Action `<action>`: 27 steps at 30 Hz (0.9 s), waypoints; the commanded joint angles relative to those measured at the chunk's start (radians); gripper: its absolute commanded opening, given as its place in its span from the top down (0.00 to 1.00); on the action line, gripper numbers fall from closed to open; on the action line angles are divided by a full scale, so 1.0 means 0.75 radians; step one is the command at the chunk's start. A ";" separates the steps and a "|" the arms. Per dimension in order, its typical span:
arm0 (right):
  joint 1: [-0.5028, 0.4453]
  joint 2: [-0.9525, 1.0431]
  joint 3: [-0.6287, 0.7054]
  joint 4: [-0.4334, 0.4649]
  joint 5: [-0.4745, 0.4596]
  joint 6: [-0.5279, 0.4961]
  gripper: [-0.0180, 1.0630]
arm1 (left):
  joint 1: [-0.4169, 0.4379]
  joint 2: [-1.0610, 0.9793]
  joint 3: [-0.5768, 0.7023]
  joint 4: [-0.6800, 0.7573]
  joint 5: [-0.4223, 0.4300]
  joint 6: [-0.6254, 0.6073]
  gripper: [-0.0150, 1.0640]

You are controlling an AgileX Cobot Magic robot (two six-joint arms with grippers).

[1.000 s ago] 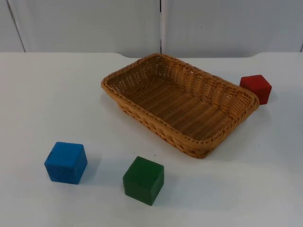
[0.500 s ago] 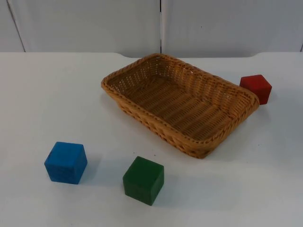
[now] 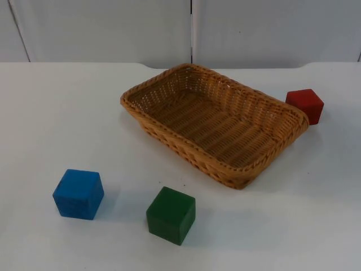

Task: Pick up one cube with each hand and place exactly two cubes into the same basket, leaving the remaining cube outside.

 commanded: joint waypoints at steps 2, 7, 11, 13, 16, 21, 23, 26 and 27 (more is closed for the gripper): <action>0.079 0.033 -0.011 0.009 -0.029 -0.049 0.23 | 0.002 0.075 -0.007 -0.027 -0.045 0.043 0.01; 0.279 0.131 -0.011 0.007 -0.111 -0.074 0.23 | 0.002 0.157 -0.007 -0.054 -0.099 0.058 0.01; 0.439 0.209 -0.011 -0.039 -0.169 -0.095 0.23 | 0.002 0.209 -0.007 -0.080 -0.122 0.099 0.01; 0.538 0.259 -0.014 -0.104 -0.214 -0.095 0.23 | 0.002 0.248 -0.007 -0.101 -0.153 0.111 0.01; 0.671 0.341 -0.031 -0.162 -0.255 -0.095 0.23 | 0.002 0.285 -0.007 -0.111 -0.176 0.146 0.01; 0.809 0.461 -0.098 -0.206 -0.267 -0.095 0.23 | 0.002 0.347 -0.007 -0.148 -0.200 0.183 0.01; 0.860 0.522 -0.138 -0.248 -0.267 -0.095 0.23 | 0.002 0.383 -0.007 -0.154 -0.215 0.189 0.01; 0.901 0.574 -0.171 -0.265 -0.274 -0.095 0.23 | 0.002 0.412 -0.007 -0.188 -0.221 0.237 0.01; 0.918 0.600 -0.188 -0.288 -0.276 -0.095 0.23 | 0.002 0.425 -0.011 -0.206 -0.224 0.255 0.01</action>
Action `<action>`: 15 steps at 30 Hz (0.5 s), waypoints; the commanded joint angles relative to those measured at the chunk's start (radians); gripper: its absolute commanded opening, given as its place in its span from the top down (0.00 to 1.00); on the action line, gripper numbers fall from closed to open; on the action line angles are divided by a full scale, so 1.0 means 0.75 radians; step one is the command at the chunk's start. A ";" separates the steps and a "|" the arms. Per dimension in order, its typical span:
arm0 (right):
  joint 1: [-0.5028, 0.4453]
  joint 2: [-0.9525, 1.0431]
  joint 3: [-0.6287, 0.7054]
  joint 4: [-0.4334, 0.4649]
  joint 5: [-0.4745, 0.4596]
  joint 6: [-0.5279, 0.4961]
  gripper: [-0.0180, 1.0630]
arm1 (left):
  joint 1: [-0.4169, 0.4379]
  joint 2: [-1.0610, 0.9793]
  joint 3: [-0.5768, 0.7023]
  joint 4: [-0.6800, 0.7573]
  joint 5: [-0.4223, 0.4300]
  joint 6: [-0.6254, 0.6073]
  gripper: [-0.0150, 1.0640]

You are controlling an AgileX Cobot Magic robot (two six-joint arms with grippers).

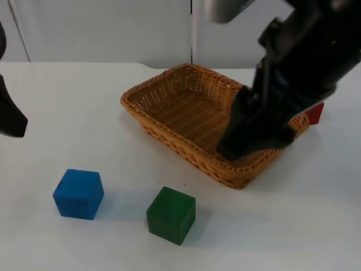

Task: Pick up one cube with each hand and place exactly two cubes into the same basket, leaving the remaining cube outside.

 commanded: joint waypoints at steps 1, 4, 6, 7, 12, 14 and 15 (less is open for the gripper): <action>0.033 0.047 -0.035 -0.044 -0.019 -0.007 0.23 | 0.002 0.020 -0.019 -0.043 -0.022 0.026 0.01; 0.052 0.091 -0.066 -0.044 -0.029 -0.007 0.23 | 0.002 0.053 -0.046 -0.072 -0.018 0.048 0.01; 0.056 0.128 -0.085 -0.046 -0.059 -0.015 0.23 | 0.002 0.096 -0.078 -0.078 -0.018 0.066 0.01; 0.056 0.148 -0.093 -0.043 -0.065 -0.035 0.23 | 0.002 0.116 -0.095 -0.078 -0.018 0.072 0.01; 0.056 0.206 -0.103 -0.043 -0.112 -0.096 0.23 | -0.001 0.238 -0.147 -0.087 0.002 0.108 0.01; 0.056 0.219 -0.103 -0.043 -0.127 -0.100 0.23 | -0.001 0.289 -0.165 -0.093 0.013 0.119 0.01; 0.056 0.230 -0.103 -0.043 -0.148 -0.106 0.23 | -0.001 0.315 -0.175 -0.104 0.014 0.119 0.01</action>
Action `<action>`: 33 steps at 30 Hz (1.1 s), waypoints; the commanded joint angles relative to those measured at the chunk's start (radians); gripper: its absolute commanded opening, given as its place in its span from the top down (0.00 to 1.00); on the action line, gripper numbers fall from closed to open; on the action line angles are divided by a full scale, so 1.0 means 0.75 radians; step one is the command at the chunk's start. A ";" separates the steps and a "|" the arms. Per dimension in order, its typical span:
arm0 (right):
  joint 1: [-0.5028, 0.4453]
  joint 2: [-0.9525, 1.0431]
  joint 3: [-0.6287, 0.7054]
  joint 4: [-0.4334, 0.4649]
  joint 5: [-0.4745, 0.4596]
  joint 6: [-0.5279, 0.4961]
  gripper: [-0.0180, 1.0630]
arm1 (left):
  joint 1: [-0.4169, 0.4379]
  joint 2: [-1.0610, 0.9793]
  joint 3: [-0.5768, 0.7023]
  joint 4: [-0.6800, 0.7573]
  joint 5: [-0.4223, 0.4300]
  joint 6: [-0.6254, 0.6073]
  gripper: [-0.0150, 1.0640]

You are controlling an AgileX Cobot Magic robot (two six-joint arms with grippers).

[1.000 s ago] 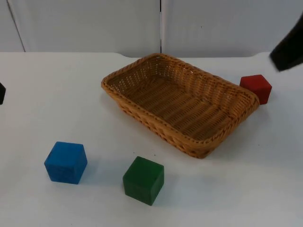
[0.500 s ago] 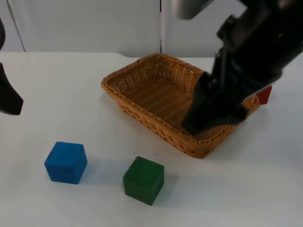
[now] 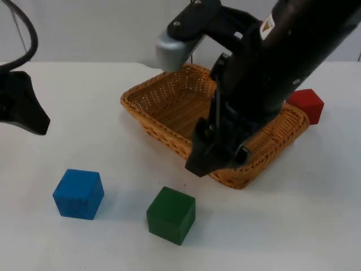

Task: Pick up one cube with each hand and place exactly two cubes into the same basket, leaving the remaining cube outside.

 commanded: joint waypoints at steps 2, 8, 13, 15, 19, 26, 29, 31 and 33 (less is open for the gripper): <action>0.010 0.023 -0.008 0.002 -0.056 -0.046 0.23 | -0.001 0.082 -0.038 -0.053 -0.002 0.024 0.01; 0.010 0.086 -0.008 0.005 -0.090 -0.058 0.23 | -0.022 0.193 -0.088 -0.133 -0.012 0.124 0.01; 0.010 0.125 -0.008 0.036 -0.104 -0.058 0.23 | -0.096 0.270 -0.125 -0.119 -0.044 0.141 0.01; 0.016 0.128 -0.008 0.040 -0.107 -0.058 0.23 | -0.115 0.291 -0.128 -0.116 -0.063 0.154 0.01; 0.040 0.178 -0.008 0.035 -0.119 -0.058 0.23 | -0.160 0.364 -0.128 -0.116 -0.139 0.156 0.01; 0.091 0.254 -0.008 0.034 -0.220 -0.058 0.23 | -0.179 0.451 -0.128 -0.135 -0.175 0.188 0.01; 0.102 0.275 -0.008 0.031 -0.264 -0.052 0.23 | -0.179 0.474 -0.128 -0.137 -0.188 0.188 0.01; 0.102 0.291 -0.008 0.031 -0.295 -0.052 0.23 | -0.179 0.493 -0.128 -0.134 -0.193 0.188 0.01; 0.102 0.314 -0.008 0.031 -0.315 -0.052 0.23 | -0.179 0.509 -0.128 -0.134 -0.202 0.188 0.01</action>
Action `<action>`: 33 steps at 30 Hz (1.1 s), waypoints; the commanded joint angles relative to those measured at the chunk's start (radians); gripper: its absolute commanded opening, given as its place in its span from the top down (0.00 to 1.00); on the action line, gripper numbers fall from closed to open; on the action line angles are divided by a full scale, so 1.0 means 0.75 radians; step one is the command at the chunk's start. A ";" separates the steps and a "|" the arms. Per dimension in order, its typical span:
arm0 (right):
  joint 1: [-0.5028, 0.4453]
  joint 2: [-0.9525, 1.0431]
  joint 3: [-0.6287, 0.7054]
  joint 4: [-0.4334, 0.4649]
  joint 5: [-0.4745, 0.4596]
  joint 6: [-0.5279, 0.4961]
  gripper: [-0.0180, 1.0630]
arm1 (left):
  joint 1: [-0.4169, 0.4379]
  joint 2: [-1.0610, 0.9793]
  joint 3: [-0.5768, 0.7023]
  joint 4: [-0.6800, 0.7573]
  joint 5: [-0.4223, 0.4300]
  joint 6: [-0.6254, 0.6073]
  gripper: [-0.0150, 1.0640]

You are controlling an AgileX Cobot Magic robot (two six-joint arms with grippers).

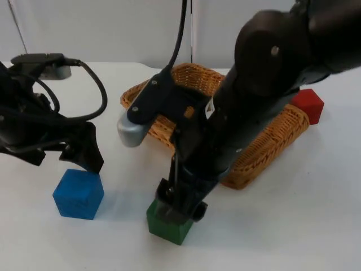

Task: Pick up one cube with each hand and place exactly two cubes into the same basket, leaving the remaining cube outside.

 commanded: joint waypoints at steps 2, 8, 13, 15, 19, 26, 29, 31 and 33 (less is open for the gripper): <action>0.007 0.025 -0.005 0.001 -0.040 -0.001 0.23 | -0.009 0.026 -0.008 -0.015 -0.024 0.005 0.01; 0.007 0.059 -0.005 0.004 -0.076 -0.001 0.23 | -0.009 0.079 -0.008 -0.017 -0.024 0.005 0.01; 0.007 0.101 -0.005 0.004 -0.076 -0.001 0.23 | -0.009 0.120 -0.008 -0.020 -0.039 0.011 0.01; 0.007 0.126 -0.005 0.004 -0.083 -0.001 0.23 | -0.009 0.135 -0.008 -0.022 -0.060 0.011 0.01; 0.007 0.159 -0.005 0.004 -0.090 -0.001 0.23 | -0.009 0.159 -0.008 -0.034 -0.081 0.027 0.01; 0.007 0.204 -0.005 0.006 -0.103 -0.001 0.23 | -0.009 0.215 -0.008 -0.128 -0.081 0.123 0.01; 0.007 0.212 -0.005 0.006 -0.103 -0.001 0.23 | -0.009 0.219 -0.008 -0.128 -0.084 0.123 0.01; 0.007 0.216 -0.005 0.006 -0.103 -0.001 0.23 | -0.009 0.219 -0.008 -0.128 -0.088 0.123 0.01; 0.007 0.216 -0.005 0.006 -0.106 0.002 0.24 | -0.009 0.219 -0.008 -0.128 -0.093 0.123 0.01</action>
